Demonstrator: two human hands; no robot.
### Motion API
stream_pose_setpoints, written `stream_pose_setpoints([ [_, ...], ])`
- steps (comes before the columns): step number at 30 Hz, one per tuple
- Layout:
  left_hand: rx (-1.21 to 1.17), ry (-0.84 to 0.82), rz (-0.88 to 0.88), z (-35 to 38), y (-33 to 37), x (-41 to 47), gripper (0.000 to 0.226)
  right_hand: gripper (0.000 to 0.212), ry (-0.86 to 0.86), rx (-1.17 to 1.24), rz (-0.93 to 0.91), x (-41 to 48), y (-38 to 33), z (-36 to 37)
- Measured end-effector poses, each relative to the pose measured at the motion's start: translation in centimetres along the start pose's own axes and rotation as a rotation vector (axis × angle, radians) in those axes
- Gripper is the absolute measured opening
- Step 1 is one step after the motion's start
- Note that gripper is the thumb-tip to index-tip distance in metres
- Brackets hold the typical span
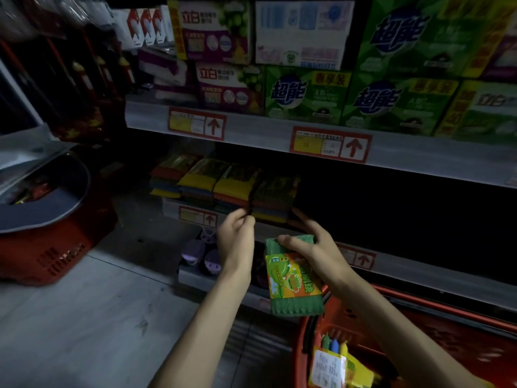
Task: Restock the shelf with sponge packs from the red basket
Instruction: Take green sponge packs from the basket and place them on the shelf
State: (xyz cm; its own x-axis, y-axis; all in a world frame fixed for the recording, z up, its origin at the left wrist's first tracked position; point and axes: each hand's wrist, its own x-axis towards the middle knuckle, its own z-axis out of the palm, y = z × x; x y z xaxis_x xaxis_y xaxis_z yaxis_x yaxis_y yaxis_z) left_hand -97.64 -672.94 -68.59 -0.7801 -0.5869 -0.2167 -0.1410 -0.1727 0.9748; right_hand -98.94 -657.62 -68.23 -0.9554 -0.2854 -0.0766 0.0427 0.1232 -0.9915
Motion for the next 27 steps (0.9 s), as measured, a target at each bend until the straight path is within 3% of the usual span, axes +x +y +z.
stream_pose_setpoints([
  [6,-0.148,-0.052,-0.117,-1.6,0.4,-0.3,0.026,0.076,0.032,0.014,-0.007,-1.3,-0.1,-0.7],
  [11,-0.174,-0.147,-0.148,-2.7,1.0,-2.0,0.021,0.068,0.026,-0.072,-0.083,-4.2,-0.8,-2.1],
  [16,-0.050,-0.370,-0.147,-1.5,1.1,-6.8,0.026,0.050,0.010,-0.126,-0.090,-8.2,-1.8,-5.7],
  [19,0.102,-0.588,-0.054,-0.3,0.2,-10.5,0.025,0.045,0.008,-0.163,-0.103,-11.2,-1.7,-8.5],
  [23,0.262,-0.855,0.042,1.1,-1.7,-14.9,0.049,0.060,0.025,-0.238,-0.110,-13.8,-1.1,-12.2],
  [27,0.302,-0.908,0.053,2.6,-2.7,-16.5,0.070,0.072,-0.019,-0.329,-0.073,-15.4,-0.9,-14.7],
])
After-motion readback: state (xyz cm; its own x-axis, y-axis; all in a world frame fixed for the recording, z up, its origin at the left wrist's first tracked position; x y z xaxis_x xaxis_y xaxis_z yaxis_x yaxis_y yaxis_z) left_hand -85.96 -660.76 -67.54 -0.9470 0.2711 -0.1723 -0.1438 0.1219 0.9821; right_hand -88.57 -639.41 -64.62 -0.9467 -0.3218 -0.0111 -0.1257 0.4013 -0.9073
